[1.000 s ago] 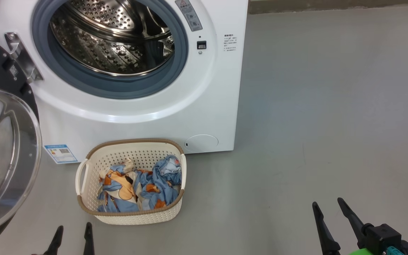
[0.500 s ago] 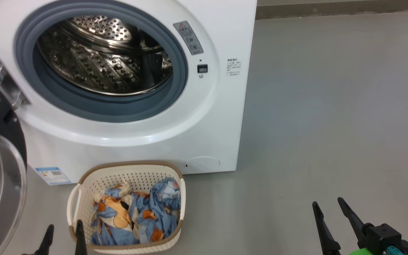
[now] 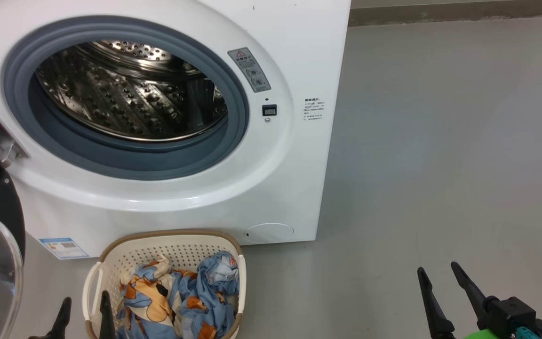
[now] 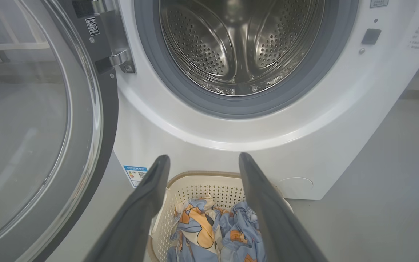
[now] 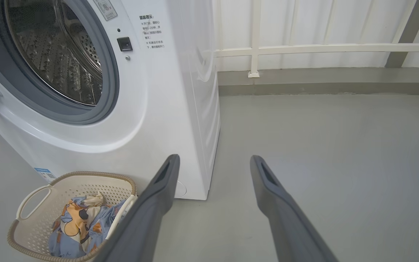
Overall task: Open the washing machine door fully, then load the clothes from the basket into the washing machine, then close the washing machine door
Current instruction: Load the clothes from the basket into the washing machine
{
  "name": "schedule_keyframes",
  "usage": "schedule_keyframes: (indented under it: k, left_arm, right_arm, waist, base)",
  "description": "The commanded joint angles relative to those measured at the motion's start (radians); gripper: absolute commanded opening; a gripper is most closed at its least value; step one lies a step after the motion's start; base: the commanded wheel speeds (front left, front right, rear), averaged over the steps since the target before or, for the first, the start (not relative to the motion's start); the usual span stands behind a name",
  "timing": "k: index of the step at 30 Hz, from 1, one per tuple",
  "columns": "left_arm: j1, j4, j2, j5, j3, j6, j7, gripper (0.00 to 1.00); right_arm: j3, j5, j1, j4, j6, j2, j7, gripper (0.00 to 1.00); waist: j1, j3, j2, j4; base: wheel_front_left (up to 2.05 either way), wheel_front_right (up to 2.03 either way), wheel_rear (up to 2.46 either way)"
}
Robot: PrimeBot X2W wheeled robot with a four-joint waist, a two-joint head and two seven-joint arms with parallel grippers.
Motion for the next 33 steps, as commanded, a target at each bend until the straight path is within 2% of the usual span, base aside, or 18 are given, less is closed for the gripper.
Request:
schedule_keyframes:
  k: [1,23,33]
  left_arm:
    - [-0.048,-0.012,0.017,0.0,0.033,0.007,-0.013,1.0]
    - [-0.029,-0.025,0.02,0.002,0.002,0.006,-0.018,1.0]
    - [-0.04,-0.022,0.03,-0.004,-0.006,-0.001,-0.019,1.0]
  right_arm:
    - [0.018,-0.003,-0.033,-0.02,0.001,-0.005,-0.013,1.0]
    - [0.019,-0.009,-0.028,-0.024,0.001,-0.002,-0.013,1.0]
    - [0.009,-0.013,-0.03,-0.033,0.001,0.0,-0.013,1.0]
  waist:
    - [0.0,0.0,0.0,0.001]
    - [0.0,-0.001,0.0,-0.003]
    - [0.0,0.041,0.0,-0.002]
  base:
    - [0.0,0.0,0.0]
    - [0.0,0.0,0.0]
    - [0.0,0.0,0.0]
